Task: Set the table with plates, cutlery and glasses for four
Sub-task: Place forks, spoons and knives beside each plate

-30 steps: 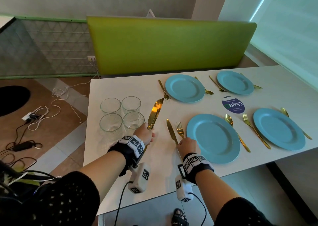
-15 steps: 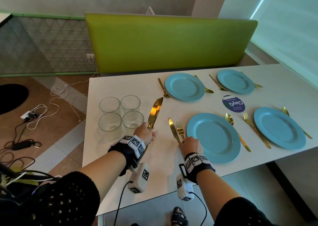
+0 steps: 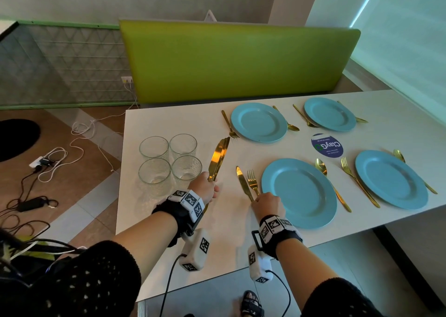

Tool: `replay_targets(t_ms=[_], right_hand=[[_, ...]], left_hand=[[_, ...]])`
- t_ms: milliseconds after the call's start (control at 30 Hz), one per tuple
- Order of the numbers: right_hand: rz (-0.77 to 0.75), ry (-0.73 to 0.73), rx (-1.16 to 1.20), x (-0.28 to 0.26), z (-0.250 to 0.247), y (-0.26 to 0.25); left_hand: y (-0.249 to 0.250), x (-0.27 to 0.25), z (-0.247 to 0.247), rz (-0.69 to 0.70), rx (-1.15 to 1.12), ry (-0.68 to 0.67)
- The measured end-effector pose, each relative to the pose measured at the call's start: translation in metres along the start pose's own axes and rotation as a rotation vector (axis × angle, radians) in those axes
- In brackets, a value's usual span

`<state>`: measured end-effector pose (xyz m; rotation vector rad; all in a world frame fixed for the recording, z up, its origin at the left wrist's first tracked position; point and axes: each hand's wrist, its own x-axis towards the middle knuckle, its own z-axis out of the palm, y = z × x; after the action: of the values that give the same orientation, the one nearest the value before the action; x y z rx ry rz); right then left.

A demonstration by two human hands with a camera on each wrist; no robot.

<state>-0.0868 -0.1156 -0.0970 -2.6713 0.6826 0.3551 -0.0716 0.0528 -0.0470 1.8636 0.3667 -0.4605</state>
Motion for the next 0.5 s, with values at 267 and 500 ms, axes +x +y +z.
replay_targets(t_ms=[267, 500], right_hand=[[-0.035, 0.036, 0.102, 0.002, -0.036, 0.000], [-0.159, 0.038, 0.312, 0.005, -0.091, 0.005]], left_hand=[[0.007, -0.003, 0.003, 0.031, -0.019, -0.009], [0.029, -0.008, 0.019, 0.109, 0.034, -0.050]])
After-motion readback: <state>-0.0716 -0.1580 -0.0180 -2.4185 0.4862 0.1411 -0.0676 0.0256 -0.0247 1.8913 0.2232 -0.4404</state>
